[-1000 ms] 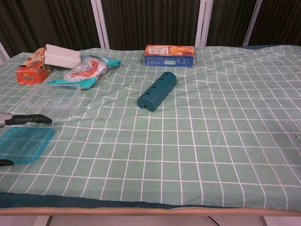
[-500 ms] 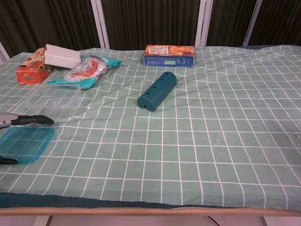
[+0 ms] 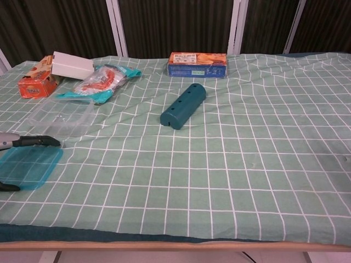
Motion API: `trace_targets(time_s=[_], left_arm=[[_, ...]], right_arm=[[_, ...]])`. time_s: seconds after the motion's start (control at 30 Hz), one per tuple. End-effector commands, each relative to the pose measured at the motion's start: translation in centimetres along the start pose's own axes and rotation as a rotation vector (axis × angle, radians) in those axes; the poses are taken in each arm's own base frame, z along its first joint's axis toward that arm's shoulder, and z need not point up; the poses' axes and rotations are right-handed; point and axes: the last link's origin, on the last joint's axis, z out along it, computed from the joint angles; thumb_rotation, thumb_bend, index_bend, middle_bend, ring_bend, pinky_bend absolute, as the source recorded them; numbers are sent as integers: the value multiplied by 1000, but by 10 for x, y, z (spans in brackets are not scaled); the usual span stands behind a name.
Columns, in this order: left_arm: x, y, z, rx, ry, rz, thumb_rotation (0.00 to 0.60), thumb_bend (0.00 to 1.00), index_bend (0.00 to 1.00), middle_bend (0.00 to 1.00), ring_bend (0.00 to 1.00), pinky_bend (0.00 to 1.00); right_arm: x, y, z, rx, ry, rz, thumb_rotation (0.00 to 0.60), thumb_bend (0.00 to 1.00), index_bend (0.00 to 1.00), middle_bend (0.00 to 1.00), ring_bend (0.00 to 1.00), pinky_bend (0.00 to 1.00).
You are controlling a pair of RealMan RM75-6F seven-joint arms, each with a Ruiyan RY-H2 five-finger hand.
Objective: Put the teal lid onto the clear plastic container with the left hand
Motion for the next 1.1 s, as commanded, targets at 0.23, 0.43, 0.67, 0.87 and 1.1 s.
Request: trace_targets(time_s=[0.23,0.43,0.67,0.87,1.1], left_arm=[[-1,-2,1,11,-7,2,600,209,0,10,39,13],[-2,-2,-2,6,8,-11,600,218,0,267,265,227],[-3,-4,-5,6,20,-30,600,225,0,408,388,388],[9,0,-13,-40,68,-42,600,225,0,443,429,427],[38,12,-33,-97,143,-5,600,237,0,489,474,489]], right_arm=[[0,0,0,0,-3,-1,600,114,0,0,0,0],[0,0,0,2,-2,0,600,113,0,0,0,0],[0,0,-1,3,-2,0,600,113,0,0,0,0],[-1,-1,0,4,-5,-2,600,112,0,0,0,0],[0,-1,-1,8,-5,-1,600,113,0,0,0,0]])
